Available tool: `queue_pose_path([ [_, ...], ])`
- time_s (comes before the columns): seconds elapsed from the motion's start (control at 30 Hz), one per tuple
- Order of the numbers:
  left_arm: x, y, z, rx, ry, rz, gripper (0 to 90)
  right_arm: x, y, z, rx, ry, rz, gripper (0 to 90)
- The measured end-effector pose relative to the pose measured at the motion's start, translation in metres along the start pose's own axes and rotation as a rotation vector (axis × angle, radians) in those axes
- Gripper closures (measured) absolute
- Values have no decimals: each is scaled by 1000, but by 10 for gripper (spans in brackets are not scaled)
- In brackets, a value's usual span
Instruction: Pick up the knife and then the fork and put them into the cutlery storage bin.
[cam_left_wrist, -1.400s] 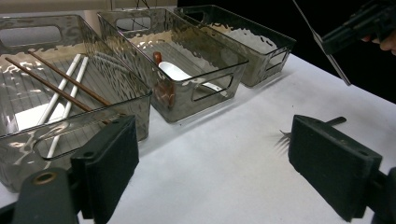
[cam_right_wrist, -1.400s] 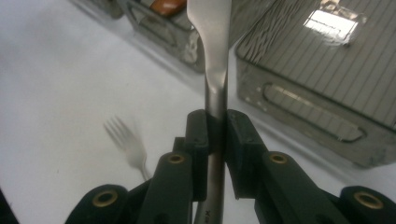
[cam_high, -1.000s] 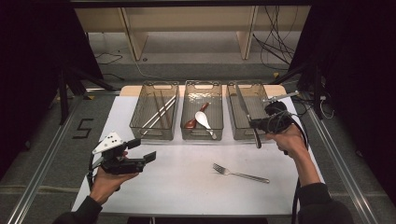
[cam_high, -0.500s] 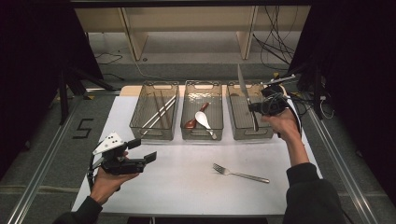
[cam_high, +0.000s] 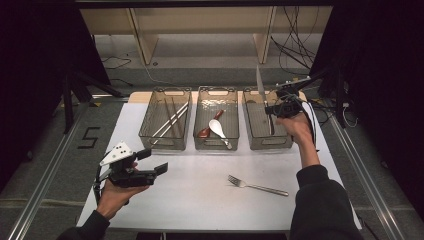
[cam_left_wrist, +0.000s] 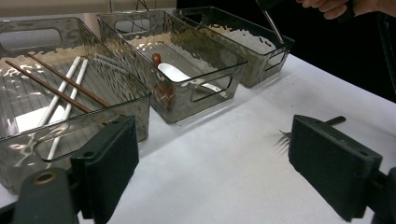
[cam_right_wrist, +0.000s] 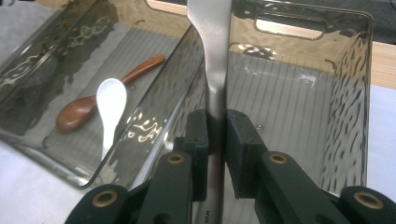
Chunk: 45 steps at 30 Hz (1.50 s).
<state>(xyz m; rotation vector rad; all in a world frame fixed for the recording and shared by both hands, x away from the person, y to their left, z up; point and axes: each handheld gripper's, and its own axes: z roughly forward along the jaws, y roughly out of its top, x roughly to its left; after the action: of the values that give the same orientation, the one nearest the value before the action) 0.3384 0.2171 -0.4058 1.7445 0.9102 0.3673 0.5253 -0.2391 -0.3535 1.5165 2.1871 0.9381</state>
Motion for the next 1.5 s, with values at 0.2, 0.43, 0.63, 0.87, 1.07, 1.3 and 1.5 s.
queue_pose_path([
  [0.2,0,0,-1,-3,-2,1,157,2,2,8,-6,-14,16,804],
  [0.43,0,0,0,0,-2,-1,157,2,2,15,-4,-32,34,803],
  [0.63,0,0,0,-3,-2,-2,157,0,1,22,7,-50,49,803],
  [0.87,0,0,0,-2,-4,0,157,3,-1,29,25,-50,63,802],
  [1.07,0,0,0,-1,-6,0,157,5,-2,36,64,-38,75,796],
  [1.3,0,0,0,-1,-6,-2,157,10,0,26,29,7,64,675],
  [1.5,0,0,0,2,-5,-2,157,22,-8,8,33,64,-29,496],
])
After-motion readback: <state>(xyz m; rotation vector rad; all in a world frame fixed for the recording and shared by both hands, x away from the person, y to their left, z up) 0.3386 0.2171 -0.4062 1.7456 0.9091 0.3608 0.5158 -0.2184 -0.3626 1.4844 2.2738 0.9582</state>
